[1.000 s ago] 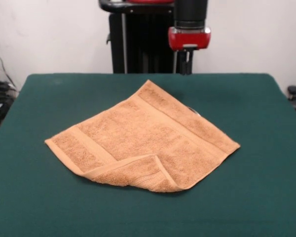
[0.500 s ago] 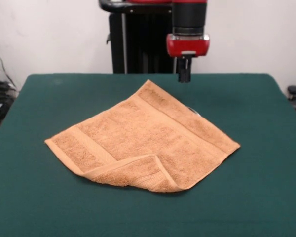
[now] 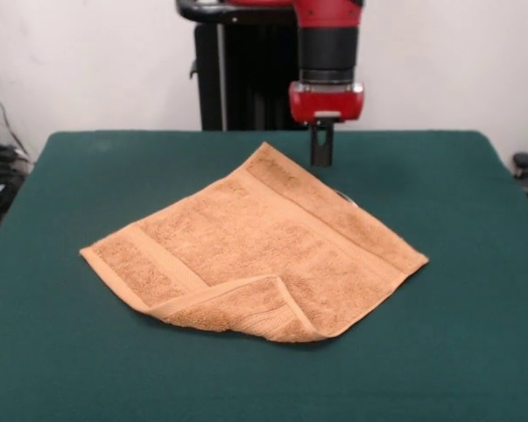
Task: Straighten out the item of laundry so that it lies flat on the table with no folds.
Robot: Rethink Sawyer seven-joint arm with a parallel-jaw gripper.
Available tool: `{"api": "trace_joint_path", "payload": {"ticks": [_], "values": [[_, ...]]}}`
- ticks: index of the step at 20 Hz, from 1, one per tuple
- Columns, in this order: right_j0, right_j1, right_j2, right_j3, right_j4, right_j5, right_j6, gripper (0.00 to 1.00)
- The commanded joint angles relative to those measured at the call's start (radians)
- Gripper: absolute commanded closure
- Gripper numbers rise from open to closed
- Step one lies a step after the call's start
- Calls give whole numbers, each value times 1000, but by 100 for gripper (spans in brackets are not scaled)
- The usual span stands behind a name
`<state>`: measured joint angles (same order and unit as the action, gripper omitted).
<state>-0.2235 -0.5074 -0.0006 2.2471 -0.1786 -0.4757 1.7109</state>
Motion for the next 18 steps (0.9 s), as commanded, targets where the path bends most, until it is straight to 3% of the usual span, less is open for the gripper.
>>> {"api": "trace_joint_path", "payload": {"ticks": [1, 10, 15, 18], "values": [[-7, 169, 66, -197, 7, -116, 207, 100], [-39, 216, 85, -296, -21, -153, 184, 100], [-44, 195, 92, -294, -12, -144, 197, 100], [-21, 145, 83, -260, 33, -58, 190, 100]]}}
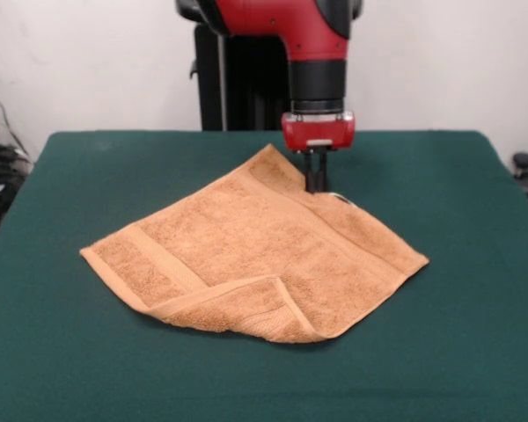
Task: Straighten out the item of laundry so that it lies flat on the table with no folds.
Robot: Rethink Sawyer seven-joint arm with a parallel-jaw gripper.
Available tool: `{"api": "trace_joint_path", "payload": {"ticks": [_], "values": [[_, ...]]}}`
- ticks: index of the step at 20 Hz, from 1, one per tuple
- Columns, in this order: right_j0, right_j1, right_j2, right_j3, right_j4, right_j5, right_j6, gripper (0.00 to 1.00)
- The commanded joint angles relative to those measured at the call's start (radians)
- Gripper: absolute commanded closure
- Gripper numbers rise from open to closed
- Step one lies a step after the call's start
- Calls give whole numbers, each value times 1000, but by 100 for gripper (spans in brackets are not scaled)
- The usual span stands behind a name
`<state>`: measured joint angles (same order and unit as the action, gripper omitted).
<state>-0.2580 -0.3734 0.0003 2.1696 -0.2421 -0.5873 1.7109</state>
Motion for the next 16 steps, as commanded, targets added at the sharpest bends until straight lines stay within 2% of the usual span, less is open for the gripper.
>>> {"api": "trace_joint_path", "payload": {"ticks": [1, 4, 8, 10, 13, 16], "values": [[23, -10, 77, -166, 117, 91, 188, 100], [30, -86, 87, -111, 155, 270, 174, 100], [77, -253, 63, -22, 206, 406, 181, 100], [90, -319, 55, -9, 218, 476, 178, 100], [87, -377, 65, -19, 231, 603, 165, 100], [88, -387, 67, -39, 226, 648, 160, 100]]}}
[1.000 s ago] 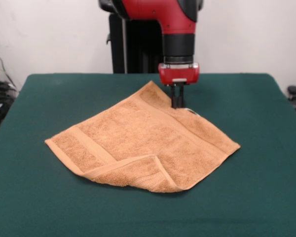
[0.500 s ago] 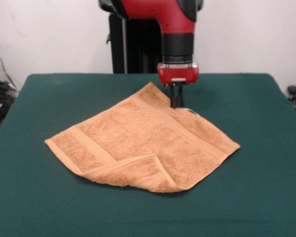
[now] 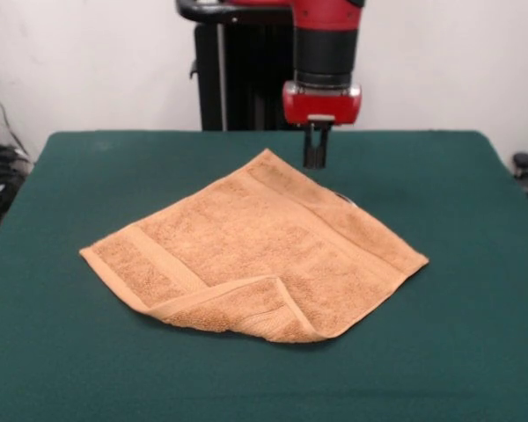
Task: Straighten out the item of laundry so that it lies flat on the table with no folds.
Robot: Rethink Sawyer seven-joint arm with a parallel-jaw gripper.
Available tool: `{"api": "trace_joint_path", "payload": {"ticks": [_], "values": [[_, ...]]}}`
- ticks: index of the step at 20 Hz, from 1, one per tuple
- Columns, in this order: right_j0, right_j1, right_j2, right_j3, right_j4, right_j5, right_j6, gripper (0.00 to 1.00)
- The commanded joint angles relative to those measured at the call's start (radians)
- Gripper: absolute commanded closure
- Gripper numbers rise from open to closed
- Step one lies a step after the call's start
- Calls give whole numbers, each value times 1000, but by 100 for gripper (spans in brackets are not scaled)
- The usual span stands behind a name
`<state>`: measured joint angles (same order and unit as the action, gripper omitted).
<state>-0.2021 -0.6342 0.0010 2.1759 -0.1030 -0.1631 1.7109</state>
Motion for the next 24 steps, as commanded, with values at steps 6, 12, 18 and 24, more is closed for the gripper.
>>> {"api": "trace_joint_path", "payload": {"ticks": [6, 12, 18, 24], "values": [[75, -138, 43, -123, 113, 365, 149, 100], [94, -35, 35, -249, 102, 298, 137, 100], [90, 19, 52, -347, 60, 254, 102, 100], [64, 67, 80, -446, 60, 348, 68, 100]]}}
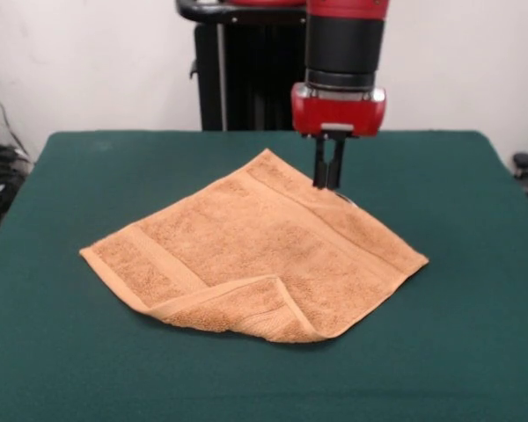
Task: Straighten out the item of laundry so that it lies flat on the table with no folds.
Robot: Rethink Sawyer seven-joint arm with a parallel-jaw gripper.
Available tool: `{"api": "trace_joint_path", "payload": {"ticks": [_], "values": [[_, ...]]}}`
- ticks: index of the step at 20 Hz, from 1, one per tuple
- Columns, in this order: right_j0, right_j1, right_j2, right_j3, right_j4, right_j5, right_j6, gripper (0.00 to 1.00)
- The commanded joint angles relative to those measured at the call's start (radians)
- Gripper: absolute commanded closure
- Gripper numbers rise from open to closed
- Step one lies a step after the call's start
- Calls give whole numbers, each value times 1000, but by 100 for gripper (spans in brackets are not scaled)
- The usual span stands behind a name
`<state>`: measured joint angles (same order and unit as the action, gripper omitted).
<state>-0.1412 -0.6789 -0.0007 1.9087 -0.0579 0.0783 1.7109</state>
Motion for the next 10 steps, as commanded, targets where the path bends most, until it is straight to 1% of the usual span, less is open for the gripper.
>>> {"api": "trace_joint_path", "payload": {"ticks": [1, 5, 8, 10], "values": [[-5, 122, 91, -199, 15, 126, 60, 100], [-39, 171, 129, -278, 7, 184, 20, 100], [-58, 205, 149, -314, -7, 189, 6, 100], [-88, 236, 175, -335, -24, 178, -12, 100]]}}
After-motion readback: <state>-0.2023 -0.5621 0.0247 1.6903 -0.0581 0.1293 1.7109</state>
